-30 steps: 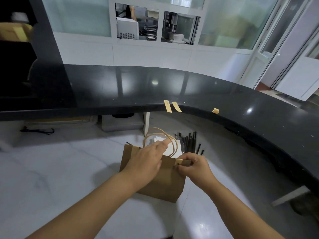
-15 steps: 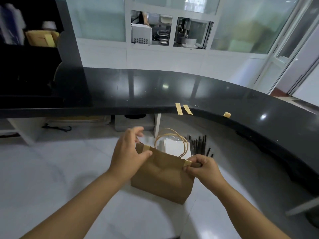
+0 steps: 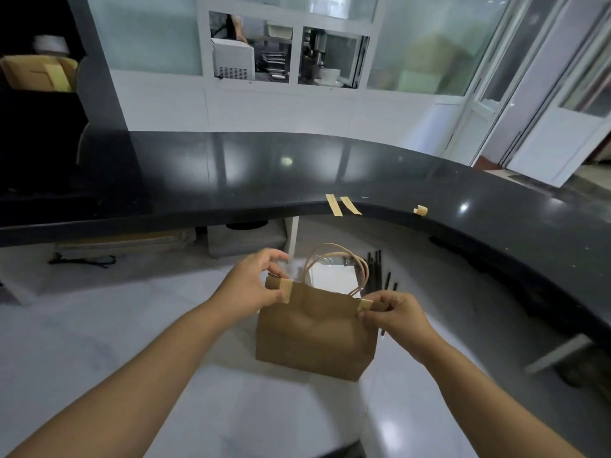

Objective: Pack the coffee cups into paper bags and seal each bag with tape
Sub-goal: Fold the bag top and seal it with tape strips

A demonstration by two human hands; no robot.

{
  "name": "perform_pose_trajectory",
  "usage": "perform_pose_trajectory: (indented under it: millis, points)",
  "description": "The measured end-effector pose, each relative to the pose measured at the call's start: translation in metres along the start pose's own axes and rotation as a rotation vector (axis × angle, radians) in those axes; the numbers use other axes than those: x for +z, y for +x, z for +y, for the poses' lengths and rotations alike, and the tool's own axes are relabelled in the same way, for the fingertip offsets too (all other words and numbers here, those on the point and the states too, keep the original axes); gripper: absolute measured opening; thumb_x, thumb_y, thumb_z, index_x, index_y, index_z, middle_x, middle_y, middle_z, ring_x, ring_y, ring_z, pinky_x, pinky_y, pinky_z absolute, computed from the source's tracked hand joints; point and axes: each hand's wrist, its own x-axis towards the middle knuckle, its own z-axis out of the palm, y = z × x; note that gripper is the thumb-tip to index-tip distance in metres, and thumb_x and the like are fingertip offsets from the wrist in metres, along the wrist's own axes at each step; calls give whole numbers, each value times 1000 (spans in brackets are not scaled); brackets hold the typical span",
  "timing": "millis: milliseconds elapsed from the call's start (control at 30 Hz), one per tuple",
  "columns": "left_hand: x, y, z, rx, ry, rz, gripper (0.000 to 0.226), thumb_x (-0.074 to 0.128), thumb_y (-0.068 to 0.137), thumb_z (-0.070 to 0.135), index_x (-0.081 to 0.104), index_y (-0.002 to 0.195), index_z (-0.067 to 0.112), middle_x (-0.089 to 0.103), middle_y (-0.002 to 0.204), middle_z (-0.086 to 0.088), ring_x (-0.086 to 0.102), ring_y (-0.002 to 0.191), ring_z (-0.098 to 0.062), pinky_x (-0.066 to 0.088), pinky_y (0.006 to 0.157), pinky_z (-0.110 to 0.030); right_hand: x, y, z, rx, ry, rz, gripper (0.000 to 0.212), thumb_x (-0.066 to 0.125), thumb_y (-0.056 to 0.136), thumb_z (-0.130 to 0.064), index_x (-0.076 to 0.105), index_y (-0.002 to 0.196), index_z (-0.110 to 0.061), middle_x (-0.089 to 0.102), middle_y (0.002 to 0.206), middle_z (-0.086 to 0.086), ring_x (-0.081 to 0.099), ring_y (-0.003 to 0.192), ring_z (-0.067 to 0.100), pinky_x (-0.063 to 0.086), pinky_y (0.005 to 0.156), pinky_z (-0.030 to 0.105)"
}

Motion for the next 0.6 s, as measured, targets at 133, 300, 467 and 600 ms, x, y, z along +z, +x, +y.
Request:
perform_pose_trajectory:
  millis: [133, 300, 467, 600]
  points:
    - [0, 5, -3, 53, 89, -28, 56, 80, 69, 22, 49, 110, 45, 61, 92, 23, 54, 99, -4, 47, 80, -25, 3, -1, -1, 28, 4, 30, 7, 71, 81, 0, 72, 83, -6, 71, 75, 3, 64, 62, 3, 45, 50, 12]
    - [0, 6, -5, 80, 146, -22, 53, 76, 68, 28, 48, 106, 49, 59, 94, 22, 53, 99, -11, 52, 81, -33, 9, -4, -2, 65, 29, 65, 9, 72, 81, -2, 71, 80, -11, 70, 74, 0, 63, 64, 7, 46, 52, 15]
    - [2, 5, -5, 102, 177, -22, 50, 72, 71, 24, 50, 113, 43, 58, 91, 20, 52, 96, -12, 52, 75, -29, 12, -5, -2, 79, 30, 80, 8, 71, 82, -3, 69, 86, -10, 69, 82, 6, 63, 73, 14, 47, 54, 14]
    - [3, 4, -7, 109, 178, -32, 48, 69, 72, 25, 51, 114, 40, 57, 89, 16, 52, 94, -13, 49, 71, -27, 15, -6, 0, 91, 16, 105, 10, 70, 83, -3, 68, 88, -12, 68, 87, 6, 63, 78, 16, 47, 54, 13]
